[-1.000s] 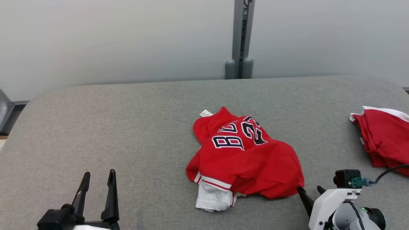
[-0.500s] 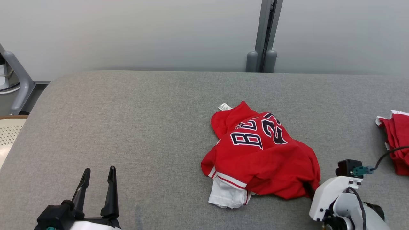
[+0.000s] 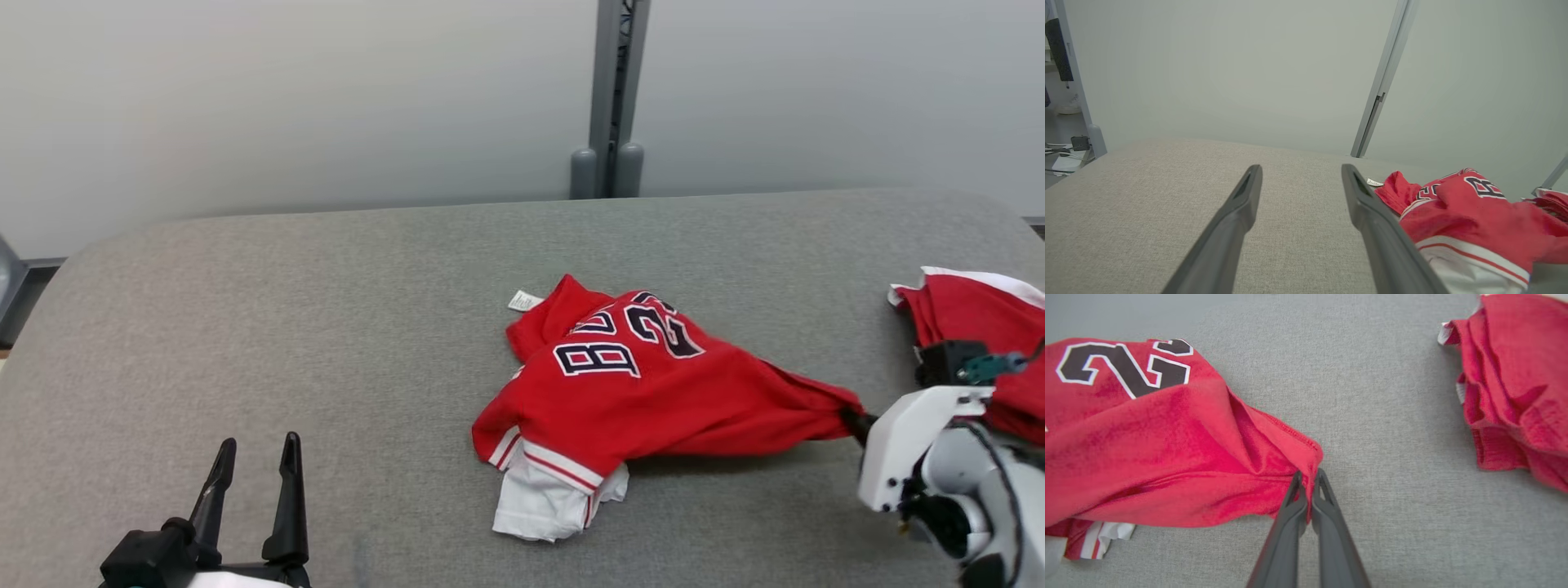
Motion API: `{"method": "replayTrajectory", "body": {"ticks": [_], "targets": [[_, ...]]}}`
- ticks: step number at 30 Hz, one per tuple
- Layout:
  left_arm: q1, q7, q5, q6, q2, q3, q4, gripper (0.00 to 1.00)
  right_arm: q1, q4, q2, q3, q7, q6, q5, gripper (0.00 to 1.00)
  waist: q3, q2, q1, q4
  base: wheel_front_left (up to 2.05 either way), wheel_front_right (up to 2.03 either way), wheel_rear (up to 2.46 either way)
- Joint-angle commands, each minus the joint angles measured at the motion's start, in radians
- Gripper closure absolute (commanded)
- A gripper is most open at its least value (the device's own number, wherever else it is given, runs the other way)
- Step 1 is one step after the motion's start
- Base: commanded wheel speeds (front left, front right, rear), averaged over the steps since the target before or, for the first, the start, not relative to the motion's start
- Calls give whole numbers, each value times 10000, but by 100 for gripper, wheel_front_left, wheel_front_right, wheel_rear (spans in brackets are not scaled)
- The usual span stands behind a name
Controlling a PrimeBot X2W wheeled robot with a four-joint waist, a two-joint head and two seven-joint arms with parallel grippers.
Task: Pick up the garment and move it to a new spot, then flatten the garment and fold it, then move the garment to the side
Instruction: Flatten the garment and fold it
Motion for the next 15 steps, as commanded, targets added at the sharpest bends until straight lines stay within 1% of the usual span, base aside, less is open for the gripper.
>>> {"method": "replayTrajectory", "body": {"ticks": [1,6,9,10,11,12,15], "targets": [[48,7,-44,-24,0,-1,37,0,180,-419,-335,-119,332,-2,-188,100,-28,-1,0,-262,0,0,0],[-82,4,-99,-122,-42,-78,236,0,917,-1275,-961,-646,1460,-2,-718,100,-6,-1,0,-455,0,0,0],[-170,0,-120,-135,-54,-102,320,0,1427,-1410,-1022,-1097,1683,-2,-1226,100,-4,-1,0,-468,0,0,0],[-197,-1,-129,-154,-54,-103,349,0,1593,-1429,-941,-1233,1700,-2,-1373,93,-9,-1,0,-470,0,0,0],[-221,-1,-135,-176,-47,-113,378,0,1691,-1476,-851,-1362,1573,-2,-1528,19,-13,-1,0,-471,0,0,0],[-246,-2,-134,-196,-33,-123,405,0,1760,-1517,-754,-1508,1453,-2,-1640,0,-18,-1,0,-471,0,0,0],[-283,-3,-139,-240,17,-141,496,0,1998,-1616,-423,-1732,1347,-2,-1869,0,-54,-1,0,-466,0,0,0]]}}
